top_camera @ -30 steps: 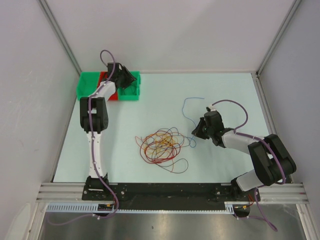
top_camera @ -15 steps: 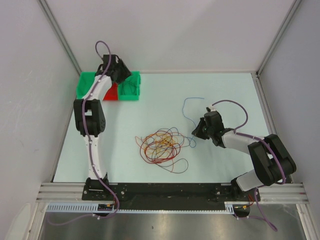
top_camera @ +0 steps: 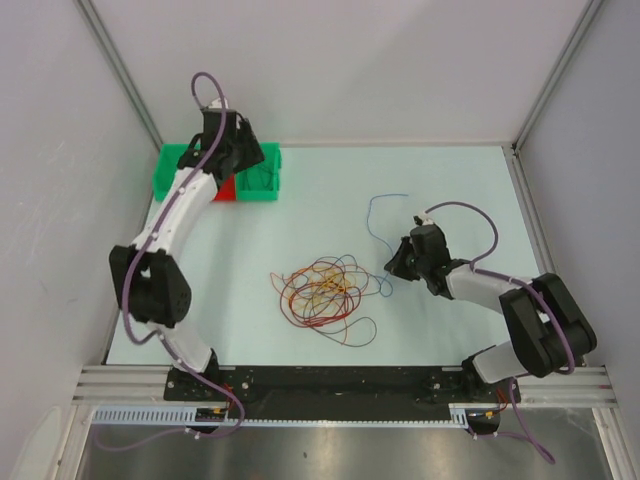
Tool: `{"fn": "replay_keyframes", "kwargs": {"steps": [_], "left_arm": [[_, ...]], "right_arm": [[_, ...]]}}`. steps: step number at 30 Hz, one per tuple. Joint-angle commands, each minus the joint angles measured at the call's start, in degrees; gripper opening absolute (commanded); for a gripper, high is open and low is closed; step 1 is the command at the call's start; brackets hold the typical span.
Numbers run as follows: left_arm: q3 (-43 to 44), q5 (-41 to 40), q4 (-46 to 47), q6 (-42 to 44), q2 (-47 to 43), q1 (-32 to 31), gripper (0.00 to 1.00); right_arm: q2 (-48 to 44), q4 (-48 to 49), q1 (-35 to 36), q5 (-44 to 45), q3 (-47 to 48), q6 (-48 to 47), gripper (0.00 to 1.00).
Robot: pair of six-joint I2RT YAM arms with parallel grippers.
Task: Untangle the cables
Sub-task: Untie the cable.
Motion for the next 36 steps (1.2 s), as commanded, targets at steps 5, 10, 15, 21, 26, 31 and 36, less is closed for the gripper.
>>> {"fn": "replay_keyframes", "kwargs": {"steps": [5,10,15,21,26,31,36], "left_arm": [[-17.89,0.84,-0.6,8.86,-19.47,-5.62,0.64],[-25.8,6.55,-0.96,10.36,-29.39,-7.73,0.65],[-30.37,13.94,-0.69,11.06,-36.26,-9.22,0.65],[-32.75,15.09,-0.17,12.56,-45.22,-11.51,0.65],[-33.81,18.16,1.41,12.82,-52.68,-11.69,0.63],[-32.49,21.85,2.12,13.79,-56.48,-11.78,0.62],[-29.95,26.6,3.34,13.7,-58.94,-11.86,0.63]], "right_arm": [[-9.67,-4.38,0.54,0.36,5.87,-3.5,0.0],[-15.03,-13.94,1.68,1.5,16.34,-5.52,0.0],[-16.18,-19.41,4.83,1.77,28.98,-6.49,0.0],[-16.45,-19.34,9.15,1.59,41.29,-4.66,0.0],[-14.43,-17.4,13.54,3.35,51.15,-3.68,0.0],[-9.34,-19.06,18.28,7.21,66.93,-5.34,0.0],[-1.69,-24.69,25.23,12.39,79.9,-9.74,0.0]]}}
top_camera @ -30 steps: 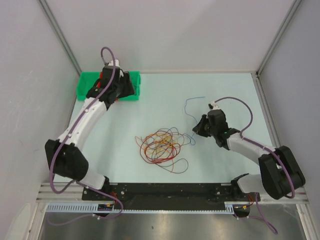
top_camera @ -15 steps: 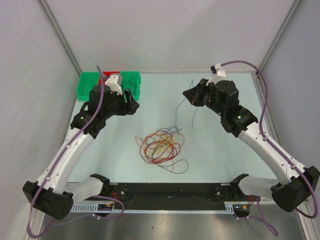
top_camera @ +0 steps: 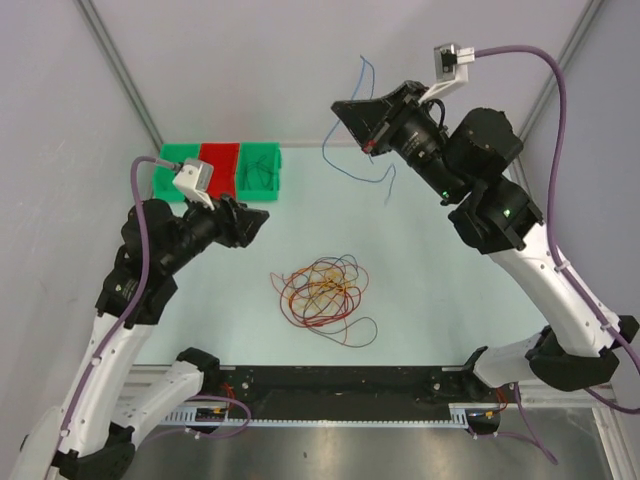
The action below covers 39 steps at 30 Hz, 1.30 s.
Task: Untangle the cables
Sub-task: Untie the cable.
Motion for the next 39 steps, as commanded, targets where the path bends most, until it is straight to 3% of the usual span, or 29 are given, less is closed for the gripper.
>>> {"fn": "replay_keyframes", "kwargs": {"steps": [1,9,10,17,25,35,39], "left_arm": [[3.19,6.34,4.02,0.96,-2.12,-0.34,0.63],[8.63,8.44,4.56,2.8,-3.26,-0.43,0.68],[9.25,9.59,4.56,3.41,-3.0,-0.43,0.74],[10.58,14.52,4.91,4.39,0.42,-1.13,0.78],[9.96,12.68,7.9,6.23,3.59,-5.34,0.74],[12.68,4.51,7.37,10.71,9.22,-12.65,0.71],[12.51,1.51,8.25,11.85,10.27,-13.88,0.65]], "right_arm": [[3.85,-3.73,4.4,6.08,6.44,-3.67,0.0],[1.04,0.93,6.08,9.87,-6.55,0.72,0.0],[0.86,1.01,6.17,9.96,-7.35,1.16,0.0],[1.48,1.72,6.87,9.17,-10.34,3.45,0.0],[2.36,2.42,8.1,8.38,-11.31,4.68,0.0],[2.01,2.51,8.89,8.2,-12.19,5.12,0.0],[1.92,2.6,9.07,7.94,-12.71,5.47,0.0]]}}
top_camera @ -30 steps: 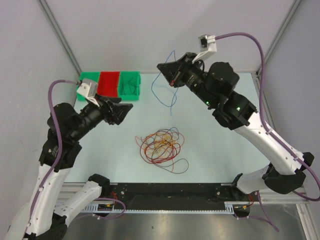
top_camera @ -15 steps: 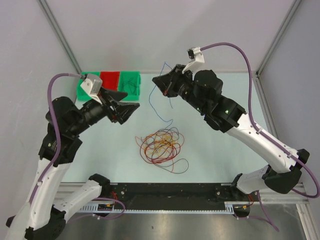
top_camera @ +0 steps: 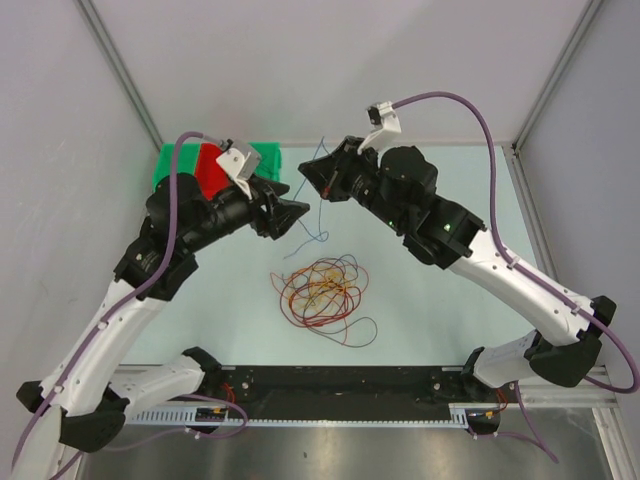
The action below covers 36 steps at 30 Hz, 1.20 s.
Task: Untangle the cables
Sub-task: Untie the cable.
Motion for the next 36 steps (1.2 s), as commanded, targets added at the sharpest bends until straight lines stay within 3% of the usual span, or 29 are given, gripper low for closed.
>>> {"fn": "replay_keyframes", "kwargs": {"steps": [1,4,5,6,8,15,16,19,22,27,33,36], "left_arm": [[2.37,-4.54,2.5,3.16,0.59,-1.4,0.63],[2.8,-5.07,2.86,3.33,1.73,-1.84,0.49],[2.98,-5.16,2.94,3.33,2.34,-1.93,0.38],[3.07,-5.6,2.94,3.33,2.61,-2.1,0.18],[3.25,-7.53,3.29,3.16,2.61,-2.72,0.0],[3.16,-9.72,3.56,1.93,3.14,-2.98,0.0],[3.42,-10.78,3.21,1.75,3.58,-2.98,0.0],[4.12,-15.52,2.33,1.75,4.02,-2.98,0.0],[5.7,-18.95,1.1,1.84,5.24,-2.98,0.0],[7.64,-24.83,-0.22,2.72,7.44,-2.9,0.0],[12.11,-28.89,-1.1,4.83,12.1,-1.93,0.0],[14.49,-32.47,-1.46,5.62,15.08,0.34,0.0]], "right_arm": [[-0.66,2.49,0.7,-0.39,-0.39,0.92,0.0],[-0.84,3.01,0.87,-0.57,-1.09,1.19,0.0],[-0.84,3.02,0.87,-0.65,-1.09,1.28,0.0],[-0.93,2.93,0.96,-0.57,-1.27,1.28,0.0],[-1.1,3.02,1.05,-0.48,-1.53,1.28,0.0],[-1.54,2.31,0.96,-0.57,-1.97,0.31,0.01],[-1.63,1.62,0.87,-0.13,-1.97,0.05,0.21],[-2.94,-1.19,0.17,3.11,-2.23,-0.48,0.65],[-4.78,-5.06,-2.11,5.84,-4.07,0.13,0.74],[-8.3,-11.82,-7.38,6.9,-10.56,4.35,0.74],[-12.35,-16.05,-8.97,12.16,-19.8,5.58,0.72],[-12.27,-15.89,-10.11,13.84,-28.38,5.76,0.7]]}}
